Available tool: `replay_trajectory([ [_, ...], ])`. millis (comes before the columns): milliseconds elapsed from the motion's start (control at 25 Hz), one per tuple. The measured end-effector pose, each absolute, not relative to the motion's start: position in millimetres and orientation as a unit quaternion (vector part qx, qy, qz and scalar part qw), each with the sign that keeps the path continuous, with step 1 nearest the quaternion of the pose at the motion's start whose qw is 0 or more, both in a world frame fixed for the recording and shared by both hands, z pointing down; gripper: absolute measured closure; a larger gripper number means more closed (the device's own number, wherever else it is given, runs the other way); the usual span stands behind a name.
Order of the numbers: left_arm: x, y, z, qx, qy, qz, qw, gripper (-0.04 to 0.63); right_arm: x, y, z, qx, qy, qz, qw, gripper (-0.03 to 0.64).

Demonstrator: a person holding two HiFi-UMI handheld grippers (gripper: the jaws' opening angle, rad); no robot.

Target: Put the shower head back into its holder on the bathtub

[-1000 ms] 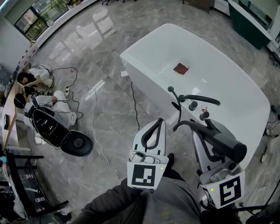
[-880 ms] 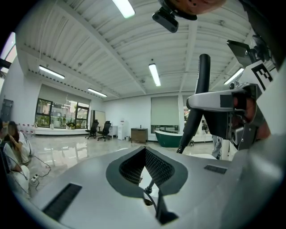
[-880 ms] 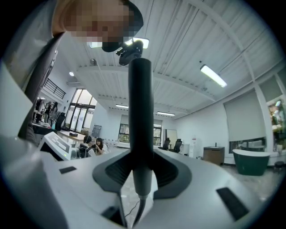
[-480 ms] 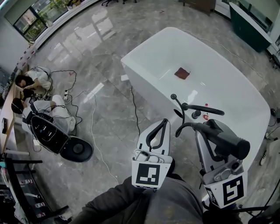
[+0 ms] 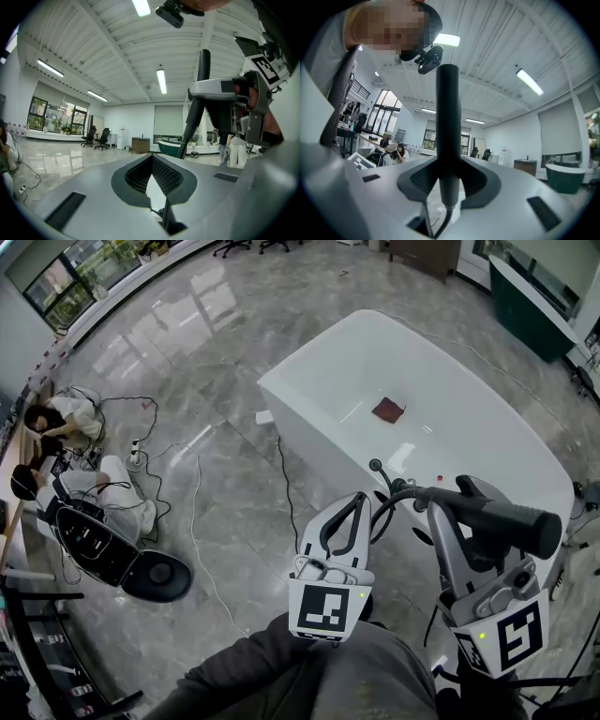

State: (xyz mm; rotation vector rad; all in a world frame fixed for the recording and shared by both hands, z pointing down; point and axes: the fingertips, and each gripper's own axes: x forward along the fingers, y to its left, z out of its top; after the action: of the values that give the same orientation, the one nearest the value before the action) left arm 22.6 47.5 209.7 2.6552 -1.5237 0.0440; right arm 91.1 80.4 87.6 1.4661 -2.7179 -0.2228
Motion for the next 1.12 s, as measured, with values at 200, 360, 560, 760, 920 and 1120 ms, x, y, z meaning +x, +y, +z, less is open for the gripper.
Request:
replay_trajectory([
  [200, 13.0, 25.9, 213.3, 0.864, -0.501, 0.005, 0.039, 0.592, 80.5, 54.7, 86.1, 0.467, -0.88, -0.081, 0.019, 0.477],
  [360, 8.4, 31.2, 194.7, 0.861, -0.507, -0.004, 0.037, 0.592, 78.5, 56.1, 55.4, 0.456, -0.885, -0.09, 0.012, 0.477],
  [560, 0.8, 28.5, 187.8, 0.859, -0.51, -0.011, 0.034, 0.592, 75.6, 40.9, 18.5, 0.445, -0.889, -0.108, -0.004, 0.477],
  [760, -4.8, 20.7, 185.3, 0.857, -0.513, -0.017, 0.035, 0.592, 70.8, 25.9, -3.3, 0.438, -0.89, -0.125, -0.011, 0.477],
  [920, -9.8, 13.2, 185.6, 0.855, -0.516, -0.022, 0.037, 0.592, 67.2, 22.7, -13.0, 0.435, -0.891, -0.131, -0.021, 0.477],
  [1120, -11.3, 6.0, 181.1, 0.855, -0.517, -0.029, 0.036, 0.592, 66.9, 22.0, -34.1, 0.43, -0.892, -0.136, -0.036, 0.477],
])
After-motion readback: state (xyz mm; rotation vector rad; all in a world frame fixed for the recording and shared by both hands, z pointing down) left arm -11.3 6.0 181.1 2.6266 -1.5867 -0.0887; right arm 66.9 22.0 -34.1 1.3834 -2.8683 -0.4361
